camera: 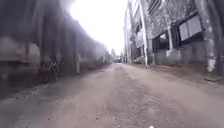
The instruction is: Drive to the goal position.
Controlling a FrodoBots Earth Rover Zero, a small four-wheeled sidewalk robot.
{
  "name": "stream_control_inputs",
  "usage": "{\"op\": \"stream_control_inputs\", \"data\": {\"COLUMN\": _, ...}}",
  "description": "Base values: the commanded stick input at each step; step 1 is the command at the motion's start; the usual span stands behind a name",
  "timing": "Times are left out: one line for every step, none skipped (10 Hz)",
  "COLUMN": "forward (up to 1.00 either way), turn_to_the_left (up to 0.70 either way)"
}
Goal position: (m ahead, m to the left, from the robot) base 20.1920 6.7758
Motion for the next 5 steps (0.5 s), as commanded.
{"op": "stream_control_inputs", "data": {"forward": 0.5, "turn_to_the_left": 0.0}}
{"op": "stream_control_inputs", "data": {"forward": 0.5, "turn_to_the_left": 0.0}}
{"op": "stream_control_inputs", "data": {"forward": 0.5, "turn_to_the_left": 0.0}}
{"op": "stream_control_inputs", "data": {"forward": 0.5, "turn_to_the_left": 0.0}}
{"op": "stream_control_inputs", "data": {"forward": 0.5, "turn_to_the_left": 0.0}}
